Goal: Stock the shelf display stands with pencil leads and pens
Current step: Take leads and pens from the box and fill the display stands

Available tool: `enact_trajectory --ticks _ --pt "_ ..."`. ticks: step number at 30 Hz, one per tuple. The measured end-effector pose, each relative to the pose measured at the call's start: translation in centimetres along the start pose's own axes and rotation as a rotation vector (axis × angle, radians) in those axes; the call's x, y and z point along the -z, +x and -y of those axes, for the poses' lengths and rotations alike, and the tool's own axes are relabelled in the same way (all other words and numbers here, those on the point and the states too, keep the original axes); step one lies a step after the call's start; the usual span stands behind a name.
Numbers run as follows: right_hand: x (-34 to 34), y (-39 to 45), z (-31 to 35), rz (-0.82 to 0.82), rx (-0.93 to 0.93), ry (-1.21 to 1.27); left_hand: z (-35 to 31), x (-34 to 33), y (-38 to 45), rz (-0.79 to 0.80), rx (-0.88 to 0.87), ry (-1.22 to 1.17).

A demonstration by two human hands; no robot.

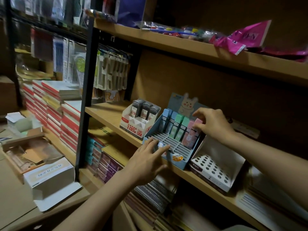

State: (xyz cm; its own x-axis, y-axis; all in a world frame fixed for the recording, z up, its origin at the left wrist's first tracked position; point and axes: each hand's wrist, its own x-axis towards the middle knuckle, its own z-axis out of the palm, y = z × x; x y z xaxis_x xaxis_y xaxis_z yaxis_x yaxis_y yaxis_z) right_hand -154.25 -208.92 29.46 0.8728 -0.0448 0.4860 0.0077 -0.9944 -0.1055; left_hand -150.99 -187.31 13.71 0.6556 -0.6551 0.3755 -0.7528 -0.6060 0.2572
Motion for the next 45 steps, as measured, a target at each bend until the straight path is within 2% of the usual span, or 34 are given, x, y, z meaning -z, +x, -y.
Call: enact_trajectory --ticks 8,11,15,21,23,25,27,29,31,33,36,38,41,45 --pt "-1.8 -0.4 0.6 -0.011 -0.035 0.028 -0.1 0.0 0.2 0.023 0.008 -0.022" --pt "-2.3 -0.6 0.7 -0.019 -0.051 -0.055 0.0 0.0 0.1 0.014 -0.001 -0.018" --pt "-2.6 -1.1 0.8 -0.067 0.038 -0.279 -0.1 -0.1 0.0 0.023 -0.002 -0.021" --pt "-3.0 -1.3 1.3 -0.057 -0.001 -0.243 -0.3 0.0 -0.1 0.012 -0.009 -0.042" --pt "-2.9 -1.5 1.5 -0.082 -0.011 -0.209 -0.4 0.1 -0.5 -0.017 -0.022 -0.085" --pt "-2.7 -2.2 1.9 -0.147 0.01 -0.121 -0.3 0.0 -1.2 -0.134 -0.07 -0.129" --pt "-2.7 -3.7 3.2 -0.208 0.054 0.054 0.0 -0.2 -2.3 -0.288 -0.131 -0.16" --pt "-3.4 -6.0 5.2 -0.198 0.107 0.253 0.5 -0.5 -3.7 -0.314 -0.109 -0.255" --pt "-5.2 -8.9 7.5 -0.098 0.164 0.378 1.4 -1.4 -5.8 -0.182 0.001 -0.385" --pt "-8.0 -12.0 9.3 0.075 0.23 0.431 3.0 -3.0 -8.7 0.07 0.153 -0.429" --pt "-13.7 -16.3 11.1 0.438 0.229 0.456 5.2 -5.7 -14.6 0.517 0.37 -0.357" --pt "-17.8 -19.1 11.7 0.677 0.172 0.41 6.1 -7.7 -19.0 0.693 0.496 -0.323" --pt "-23.4 -22.2 12.4 0.917 0.097 0.379 6.6 -10.6 -24.5 0.767 0.734 -0.411" --pt "-29.1 -25.2 12.9 1.023 -0.026 0.398 6.2 -15.0 -28.9 0.577 1.038 -0.462"
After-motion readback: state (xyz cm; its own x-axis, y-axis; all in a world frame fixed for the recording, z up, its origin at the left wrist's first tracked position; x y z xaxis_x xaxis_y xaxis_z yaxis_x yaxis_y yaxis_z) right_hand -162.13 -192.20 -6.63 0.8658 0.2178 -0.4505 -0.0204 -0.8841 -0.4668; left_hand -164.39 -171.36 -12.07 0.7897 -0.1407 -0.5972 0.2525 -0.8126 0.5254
